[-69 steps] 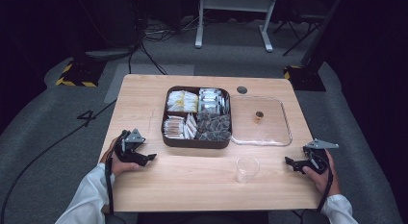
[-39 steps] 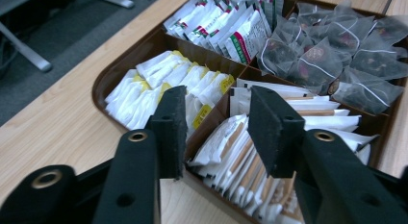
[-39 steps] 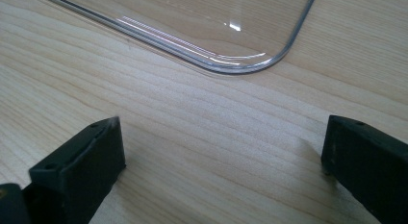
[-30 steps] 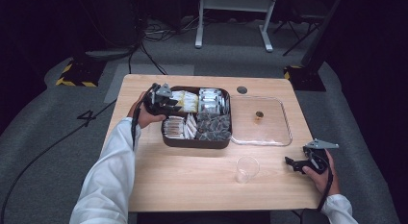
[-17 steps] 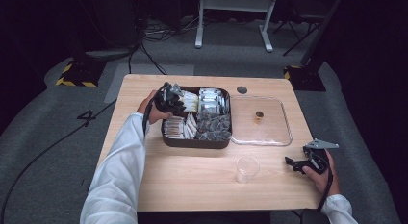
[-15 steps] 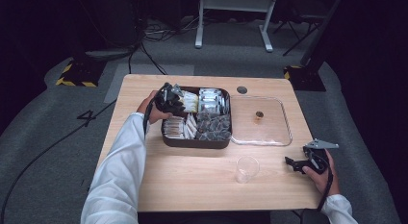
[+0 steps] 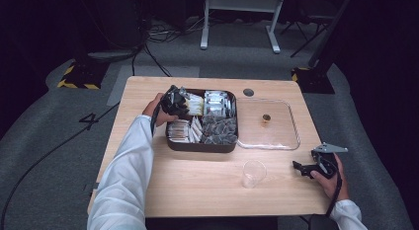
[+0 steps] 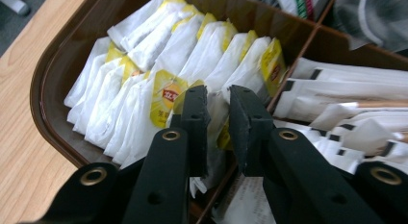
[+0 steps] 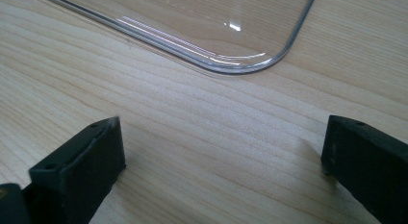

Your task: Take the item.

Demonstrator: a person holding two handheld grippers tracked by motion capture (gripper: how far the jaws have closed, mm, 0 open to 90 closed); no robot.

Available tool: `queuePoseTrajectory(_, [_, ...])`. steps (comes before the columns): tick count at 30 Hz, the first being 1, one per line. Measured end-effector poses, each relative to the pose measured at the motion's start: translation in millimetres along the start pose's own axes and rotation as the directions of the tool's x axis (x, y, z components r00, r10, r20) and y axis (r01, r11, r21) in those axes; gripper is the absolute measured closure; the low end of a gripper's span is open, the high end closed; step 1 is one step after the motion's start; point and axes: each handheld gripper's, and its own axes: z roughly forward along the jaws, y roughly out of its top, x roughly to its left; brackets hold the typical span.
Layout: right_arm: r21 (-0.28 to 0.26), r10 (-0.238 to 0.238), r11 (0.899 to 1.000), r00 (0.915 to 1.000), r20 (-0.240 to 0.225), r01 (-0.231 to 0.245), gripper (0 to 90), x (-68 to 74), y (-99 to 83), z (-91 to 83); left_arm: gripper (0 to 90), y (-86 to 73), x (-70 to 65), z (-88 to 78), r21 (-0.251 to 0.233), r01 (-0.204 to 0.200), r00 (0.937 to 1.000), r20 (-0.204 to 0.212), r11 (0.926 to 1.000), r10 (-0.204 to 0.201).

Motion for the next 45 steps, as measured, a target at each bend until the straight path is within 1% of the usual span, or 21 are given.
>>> queuePoseTrajectory(4, [0.000,0.000,1.000,1.0000,0.000,0.000,1.4,0.0,0.0,0.0,82.7,0.9,2.9,3.5,0.018,0.008,0.9998,-0.020,0.9998,-0.008])
queuePoseTrajectory(6, [0.000,0.000,1.000,1.0000,0.000,0.000,1.4,0.0,0.0,0.0,87.5,0.8,3.4,3.9,0.014,0.013,0.9997,-0.020,0.9998,-0.013])
queuePoseTrajectory(9, [0.000,-0.001,1.000,1.0000,0.000,0.001,1.4,-0.1,0.0,0.0,89.8,1.2,4.8,4.9,0.012,0.011,0.9997,-0.021,0.9999,-0.011])
queuePoseTrajectory(11, [0.000,0.000,1.000,1.0000,0.000,0.000,1.4,0.0,0.0,0.0,90.0,1.4,5.6,4.8,0.006,0.013,0.9998,-0.012,0.9999,-0.013])
queuePoseTrajectory(13, [0.000,0.000,1.000,1.0000,0.000,0.000,1.4,0.0,0.0,0.0,90.0,1.7,6.5,3.3,-0.004,0.018,0.9995,-0.026,0.9998,-0.018])
queuePoseTrajectory(15, [0.000,0.000,1.000,1.0000,0.000,0.000,1.4,0.0,0.0,0.0,90.0,1.9,8.4,0.2,-0.022,0.023,0.9995,-0.019,0.9995,-0.023])
queuePoseTrajectory(17, [0.000,0.000,1.000,1.0000,0.000,0.000,1.4,0.0,0.0,0.0,90.0,2.5,9.1,-2.4,-0.035,0.031,0.9992,-0.025,0.9989,-0.032])
queuePoseTrajectory(18, [0.000,0.000,1.000,1.0000,0.000,0.000,1.4,0.0,0.0,0.0,90.0,2.9,9.5,-4.0,-0.034,0.030,0.9989,-0.034,0.9990,-0.031])
queuePoseTrajectory(20, [0.000,0.000,1.000,1.0000,0.000,0.000,1.4,0.0,0.0,0.0,90.0,3.4,10.7,-4.7,-0.025,0.035,0.9990,-0.026,0.9991,-0.036])
queuePoseTrajectory(21, [0.000,0.000,1.000,1.0000,0.000,0.000,1.4,0.0,0.0,0.0,88.8,3.6,10.9,-3.8,-0.021,0.037,0.9986,-0.037,0.9991,-0.038])
queuePoseTrajectory(24, [0.000,0.000,1.000,1.0000,0.000,0.000,1.4,0.0,0.0,0.0,79.7,2.8,11.1,-2.2,-0.021,0.041,0.9991,-0.009,0.9990,-0.041])
queuePoseTrajectory(25, [0.000,-0.001,1.000,1.0000,0.000,0.001,1.4,0.0,0.0,0.0,79.2,3.1,11.0,-1.4,-0.024,0.039,0.9992,0.000,0.9990,-0.039])
queuePoseTrajectory(28, [0.000,-0.001,1.000,1.0000,0.000,0.001,1.4,0.0,0.0,0.0,71.7,4.4,8.7,2.8,-0.006,0.030,0.9996,-0.001,0.9995,-0.030])
queuePoseTrajectory(31, [0.000,0.000,1.000,1.0000,0.000,0.000,1.4,0.0,0.0,0.0,69.3,6.2,6.4,7.0,0.017,0.027,0.9996,0.008,0.9995,-0.027])
queuePoseTrajectory(32, [0.000,-0.001,1.000,1.0000,0.000,0.001,1.4,0.0,0.0,0.0,68.1,6.6,6.1,9.0,0.026,0.019,0.9998,-0.001,0.9995,-0.019])
queuePoseTrajectory(34, [0.000,-0.001,1.000,1.0000,0.000,0.001,1.4,0.0,0.0,0.0,68.1,6.5,6.0,11.4,0.034,0.021,0.9998,0.002,0.9992,-0.021])
queuePoseTrajectory(39, [0.000,0.000,1.000,1.0000,0.000,0.000,1.4,0.0,0.0,0.0,75.3,4.6,7.0,15.5,0.039,0.047,0.9989,-0.005,0.9981,-0.047])
queuePoseTrajectory(40, [0.000,-0.001,1.000,1.0000,0.001,0.001,1.4,0.0,0.0,0.0,77.3,4.5,7.3,15.9,0.049,0.046,0.9989,0.000,0.9978,-0.046])
queuePoseTrajectory(41, [0.000,0.000,1.000,1.0000,0.000,0.000,1.4,0.0,0.0,0.0,78.7,4.3,7.4,16.4,0.049,0.041,0.9991,-0.002,0.9979,-0.041])
queuePoseTrajectory(43, [0.000,-0.001,1.000,1.0000,0.001,0.001,1.5,0.0,0.0,0.0,85.9,3.5,7.8,17.0,0.047,0.035,0.9994,-0.002,0.9983,-0.035])
queuePoseTrajectory(45, [-0.001,-0.002,1.000,1.0000,0.001,0.002,1.6,0.1,0.0,-0.1,89.1,2.9,7.3,17.4,0.046,0.039,0.9992,-0.001,0.9982,-0.039])
